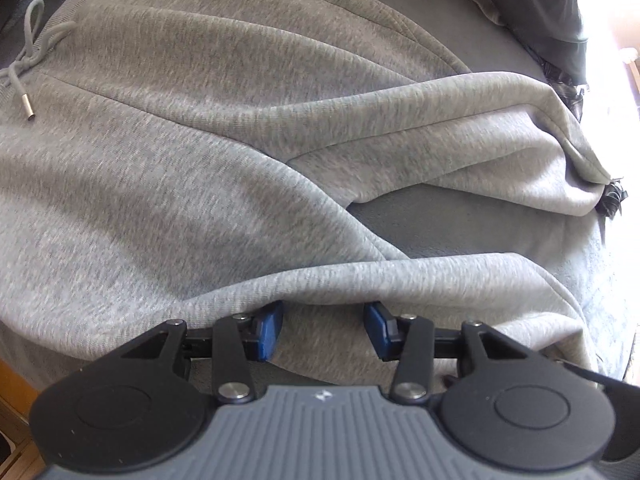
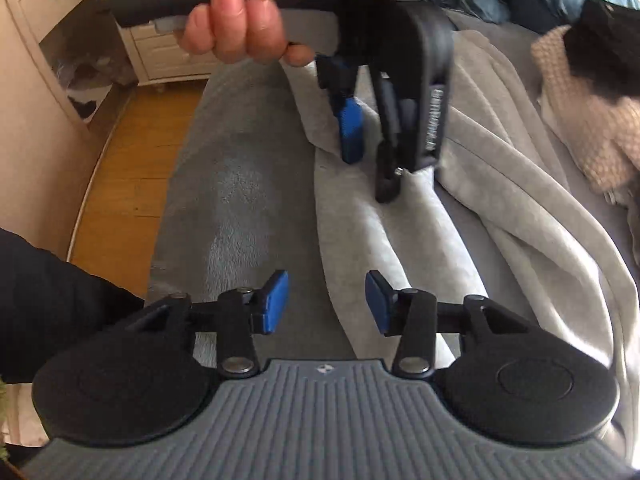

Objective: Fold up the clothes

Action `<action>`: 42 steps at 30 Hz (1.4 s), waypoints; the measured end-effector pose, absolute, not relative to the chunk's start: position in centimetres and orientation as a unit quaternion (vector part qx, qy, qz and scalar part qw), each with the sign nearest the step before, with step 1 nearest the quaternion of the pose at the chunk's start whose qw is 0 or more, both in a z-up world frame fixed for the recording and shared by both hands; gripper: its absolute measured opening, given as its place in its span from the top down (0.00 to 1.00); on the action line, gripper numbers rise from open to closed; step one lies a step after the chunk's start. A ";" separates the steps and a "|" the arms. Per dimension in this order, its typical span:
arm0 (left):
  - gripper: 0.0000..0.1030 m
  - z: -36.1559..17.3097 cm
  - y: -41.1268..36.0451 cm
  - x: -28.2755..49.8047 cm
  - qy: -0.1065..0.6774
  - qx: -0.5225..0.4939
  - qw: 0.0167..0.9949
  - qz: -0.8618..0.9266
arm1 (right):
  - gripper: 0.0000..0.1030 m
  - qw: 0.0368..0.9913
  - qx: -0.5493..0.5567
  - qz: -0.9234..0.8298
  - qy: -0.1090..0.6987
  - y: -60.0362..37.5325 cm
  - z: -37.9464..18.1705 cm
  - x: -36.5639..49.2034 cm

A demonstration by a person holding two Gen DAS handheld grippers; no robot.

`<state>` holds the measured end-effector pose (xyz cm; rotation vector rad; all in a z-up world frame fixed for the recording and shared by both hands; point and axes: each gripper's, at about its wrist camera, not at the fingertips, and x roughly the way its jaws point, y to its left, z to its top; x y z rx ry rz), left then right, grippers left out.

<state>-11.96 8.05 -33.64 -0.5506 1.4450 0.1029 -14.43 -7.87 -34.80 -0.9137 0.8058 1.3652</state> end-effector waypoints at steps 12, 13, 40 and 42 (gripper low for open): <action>0.45 -29.0 13.9 -19.0 0.577 -0.339 0.737 0.094 | 0.95 0.654 -0.189 0.480 0.553 -6.8 -34.3 -3.3; 0.45 -28.9 14.5 -19.8 0.570 -0.356 0.733 0.108 | 0.95 0.649 -0.140 0.471 0.580 -7.4 -34.2 -1.8; 0.43 -34.0 21.2 -23.8 0.597 -0.409 0.653 0.222 | 0.87 0.369 -0.036 0.362 0.855 -9.6 -40.9 -6.6; 0.42 -34.3 21.3 -23.9 0.609 -0.399 0.650 0.217 | 0.64 0.393 -0.002 0.348 0.851 -10.8 -39.9 -6.9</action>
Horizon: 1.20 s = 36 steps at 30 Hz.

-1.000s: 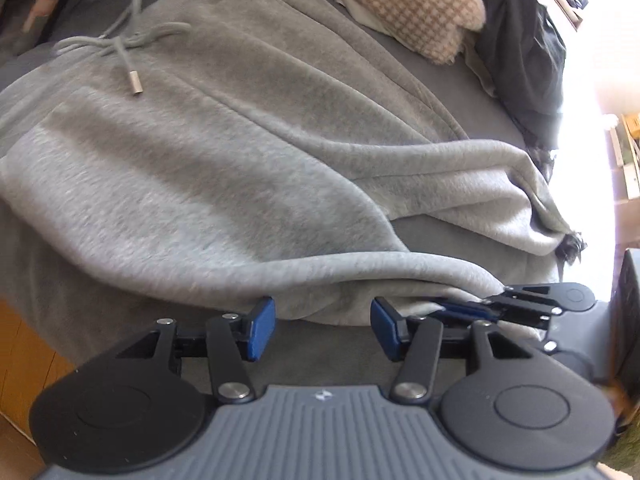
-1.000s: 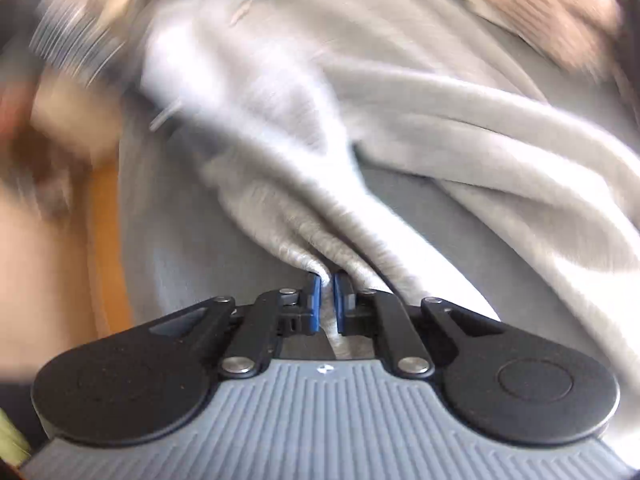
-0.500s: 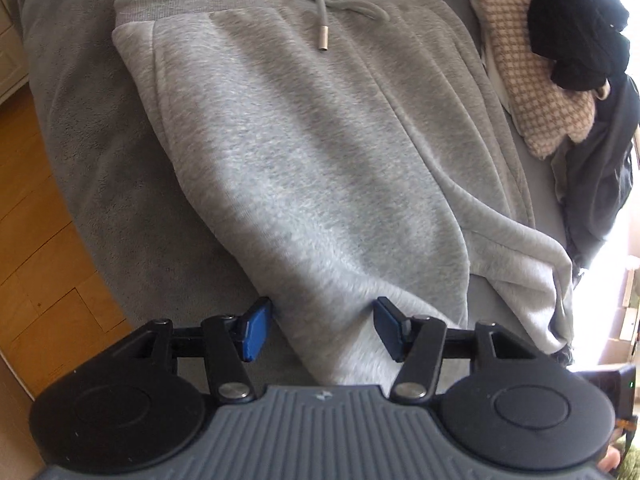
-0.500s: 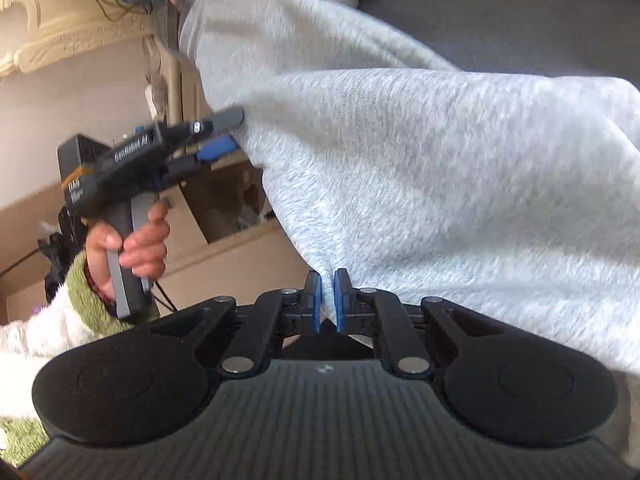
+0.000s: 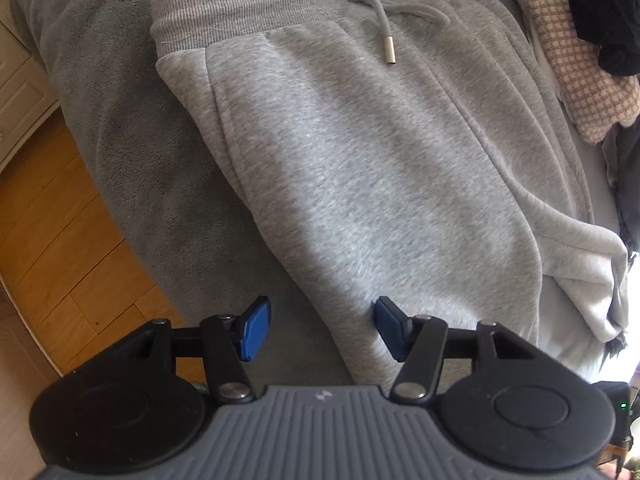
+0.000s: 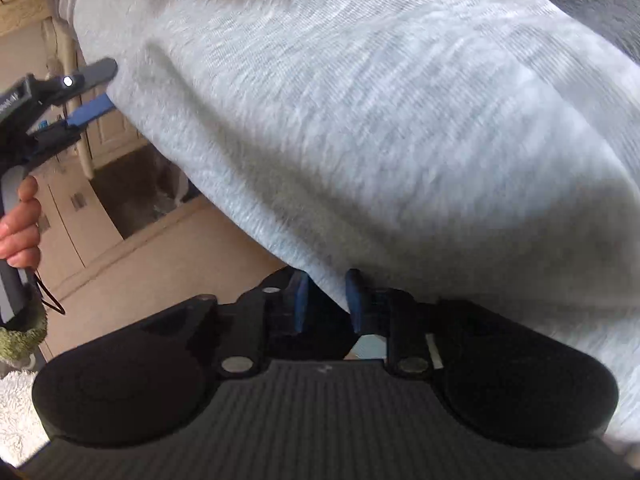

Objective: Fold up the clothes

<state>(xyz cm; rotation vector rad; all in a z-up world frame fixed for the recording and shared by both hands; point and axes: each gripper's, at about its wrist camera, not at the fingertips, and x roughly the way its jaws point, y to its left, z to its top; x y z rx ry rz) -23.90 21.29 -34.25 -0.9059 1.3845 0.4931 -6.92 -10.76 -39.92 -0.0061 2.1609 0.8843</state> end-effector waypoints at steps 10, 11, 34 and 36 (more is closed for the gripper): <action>0.42 -33.0 18.1 -22.2 0.638 -0.318 0.667 0.217 | 0.34 0.518 0.222 0.211 0.799 -25.7 -35.0 -11.3; 0.42 -32.5 17.3 -21.9 0.640 -0.298 0.675 0.215 | 0.34 0.531 0.239 0.176 0.794 -27.5 -35.6 -12.3; 0.42 -31.4 -15.4 -19.9 0.648 0.150 0.740 -0.101 | 0.42 0.507 0.687 -0.242 0.462 -55.1 -40.4 -26.8; 0.42 -32.2 -18.1 -20.6 0.629 0.207 0.738 -0.131 | 0.69 0.530 0.664 -0.226 0.477 -55.5 -39.5 -26.3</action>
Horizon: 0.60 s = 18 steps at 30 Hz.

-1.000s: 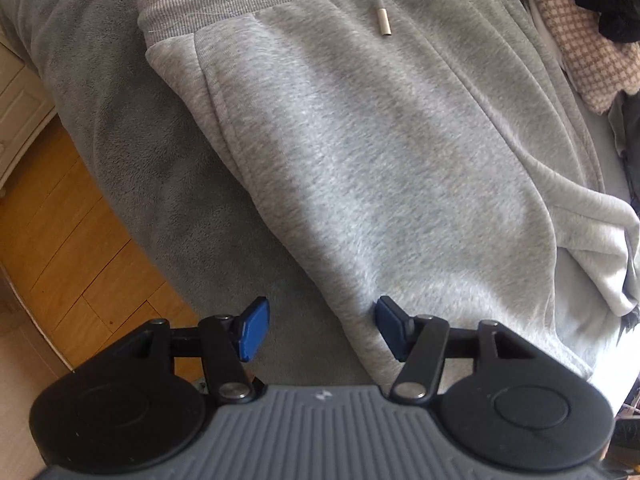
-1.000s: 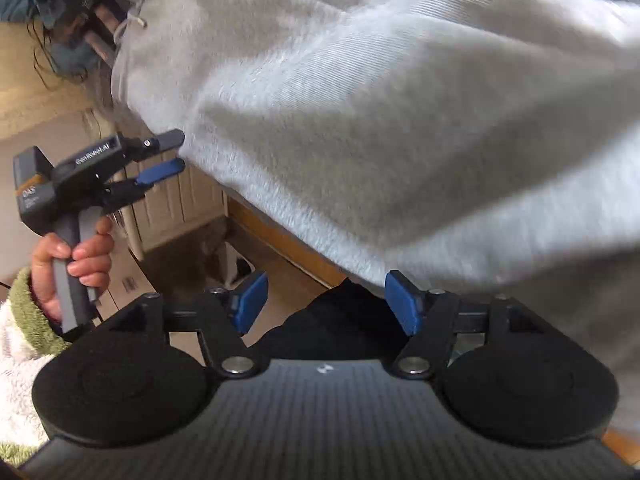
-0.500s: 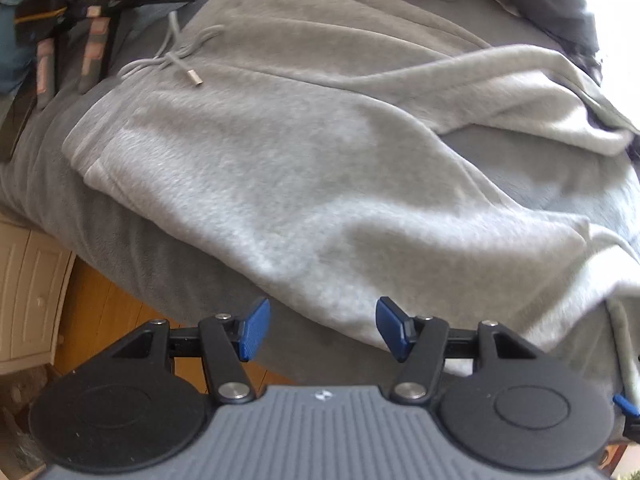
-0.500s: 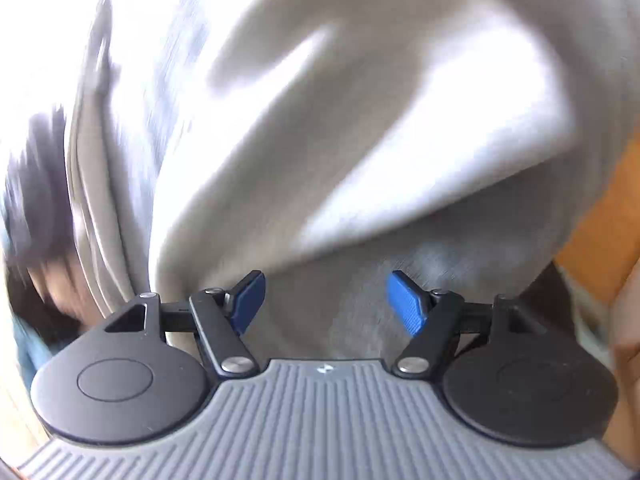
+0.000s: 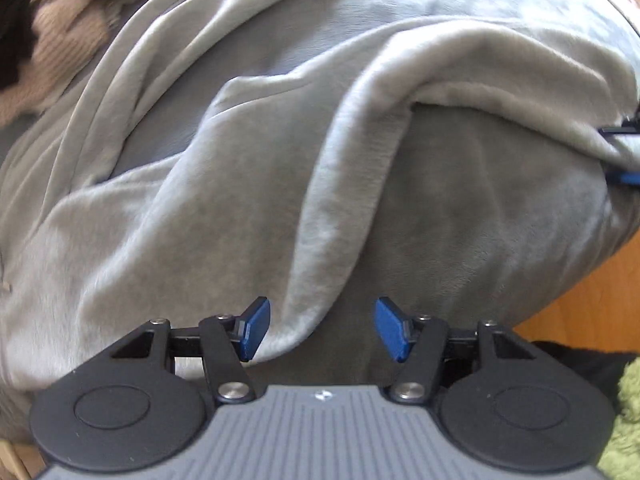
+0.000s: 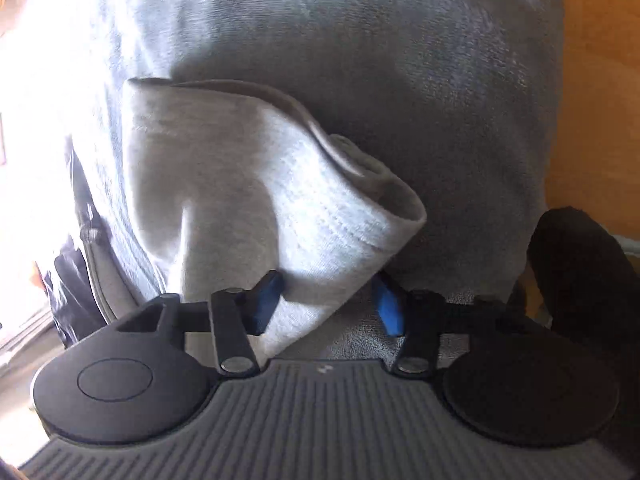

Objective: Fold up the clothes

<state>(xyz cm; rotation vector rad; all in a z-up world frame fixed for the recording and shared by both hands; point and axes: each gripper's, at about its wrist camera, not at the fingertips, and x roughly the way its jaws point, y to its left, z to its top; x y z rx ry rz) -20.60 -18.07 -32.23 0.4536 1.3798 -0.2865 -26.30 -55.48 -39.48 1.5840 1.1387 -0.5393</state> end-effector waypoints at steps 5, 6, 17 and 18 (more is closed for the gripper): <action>0.42 -33.5 -21.8 -21.9 0.597 0.276 0.737 -0.157 | 0.94 0.570 0.632 -0.188 0.491 -58.5 -38.1 -23.9; 0.42 -33.4 -22.0 -22.0 0.592 0.277 0.740 -0.161 | 0.95 0.569 0.640 -0.174 0.487 -59.0 -37.3 -23.1; 0.42 -31.1 -18.1 -15.3 0.574 0.226 0.781 -0.101 | 0.85 0.540 0.741 -0.003 0.400 -60.2 -32.3 -6.7; 0.42 -30.7 -17.5 -15.1 0.578 0.208 0.784 -0.090 | 0.75 0.549 0.738 0.005 0.393 -60.1 -32.2 -5.3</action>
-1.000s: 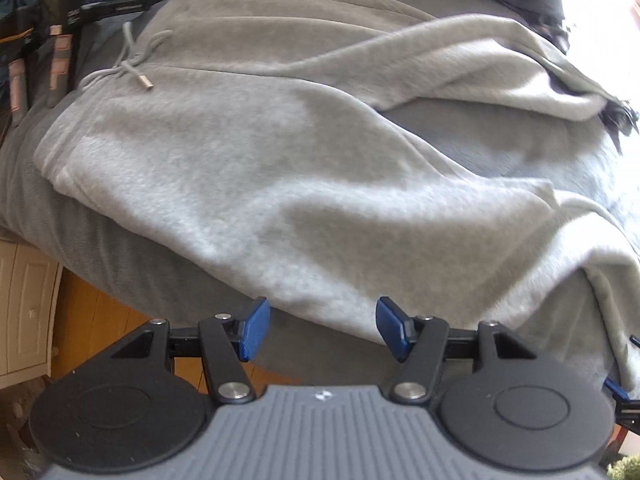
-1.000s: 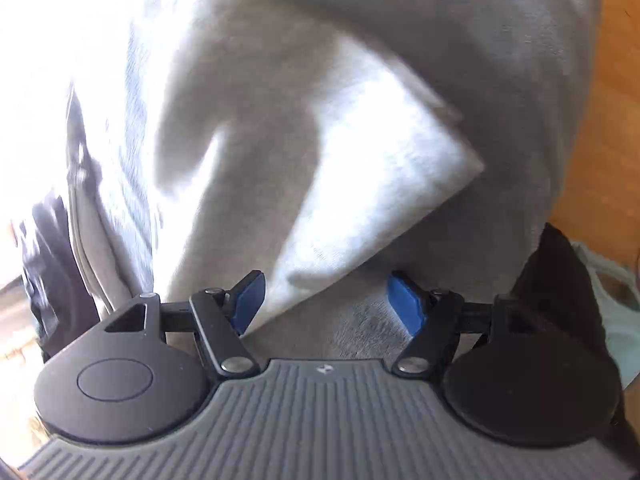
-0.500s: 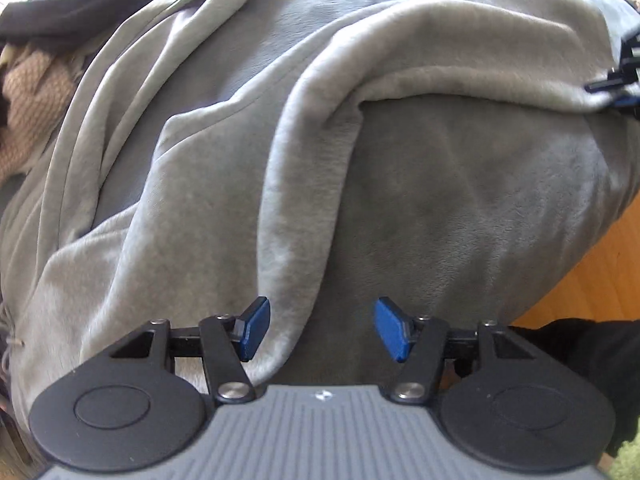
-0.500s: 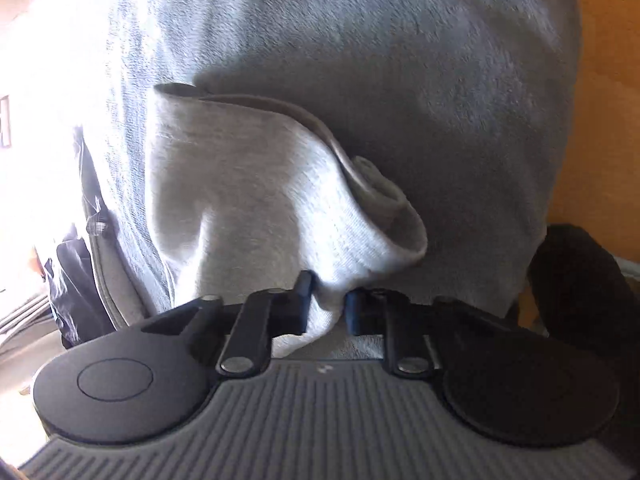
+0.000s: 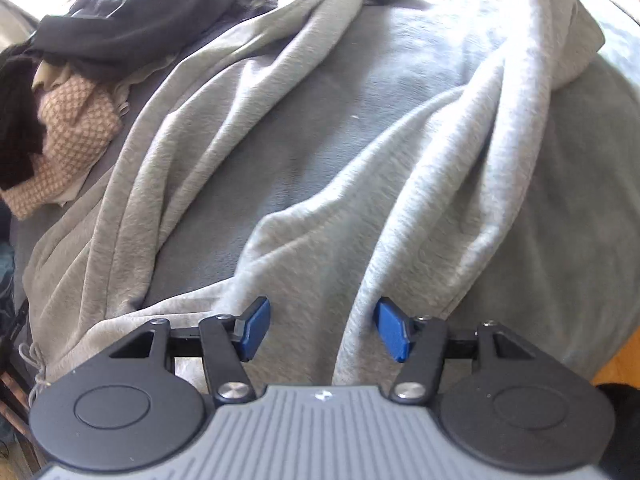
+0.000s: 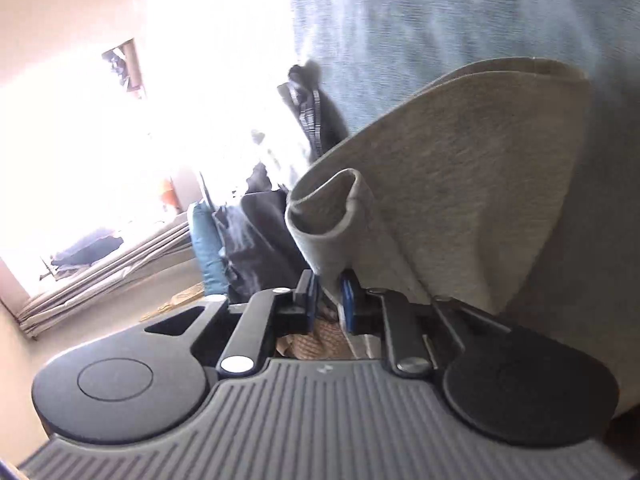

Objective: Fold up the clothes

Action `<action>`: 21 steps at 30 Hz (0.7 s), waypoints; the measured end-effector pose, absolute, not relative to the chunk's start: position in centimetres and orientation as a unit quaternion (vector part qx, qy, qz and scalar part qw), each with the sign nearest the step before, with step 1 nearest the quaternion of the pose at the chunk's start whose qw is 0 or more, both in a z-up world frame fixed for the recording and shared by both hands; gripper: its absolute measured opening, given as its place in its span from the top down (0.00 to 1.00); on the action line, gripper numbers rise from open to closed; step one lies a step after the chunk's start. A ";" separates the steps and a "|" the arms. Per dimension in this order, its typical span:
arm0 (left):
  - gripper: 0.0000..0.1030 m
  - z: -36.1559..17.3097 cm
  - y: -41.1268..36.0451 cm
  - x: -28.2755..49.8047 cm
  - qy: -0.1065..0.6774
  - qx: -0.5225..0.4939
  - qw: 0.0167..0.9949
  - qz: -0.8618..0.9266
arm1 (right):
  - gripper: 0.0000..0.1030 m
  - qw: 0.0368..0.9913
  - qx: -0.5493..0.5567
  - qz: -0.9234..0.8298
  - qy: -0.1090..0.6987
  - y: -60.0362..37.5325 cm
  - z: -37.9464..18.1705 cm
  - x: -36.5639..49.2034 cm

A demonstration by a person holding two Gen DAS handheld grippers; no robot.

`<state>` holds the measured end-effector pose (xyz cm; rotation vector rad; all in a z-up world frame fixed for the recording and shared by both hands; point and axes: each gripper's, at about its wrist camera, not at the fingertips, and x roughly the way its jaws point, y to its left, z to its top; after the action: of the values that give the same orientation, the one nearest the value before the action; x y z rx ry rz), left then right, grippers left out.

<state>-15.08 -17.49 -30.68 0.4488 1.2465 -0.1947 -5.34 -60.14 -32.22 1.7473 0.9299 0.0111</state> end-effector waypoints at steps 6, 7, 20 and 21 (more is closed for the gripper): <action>0.40 -28.6 -14.3 -17.3 0.604 0.110 0.788 -0.049 | 0.59 0.620 0.668 0.056 0.408 -56.4 -31.0 -5.1; 0.40 -28.5 -13.7 -18.0 0.611 0.093 0.785 -0.043 | 0.58 0.633 0.644 0.067 0.424 -54.9 -31.0 -6.0; 0.41 -31.1 -4.4 -24.2 0.652 -0.264 0.695 0.148 | 0.57 0.670 0.481 0.115 0.553 -45.6 -33.4 -5.5; 0.41 -31.1 -4.0 -24.5 0.649 -0.273 0.693 0.154 | 0.57 0.677 0.467 0.115 0.558 -44.6 -33.7 -4.3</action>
<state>-24.49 -4.00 -31.06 -0.6110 1.4509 0.3446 -4.32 -44.64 -33.67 1.0492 1.2538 0.2594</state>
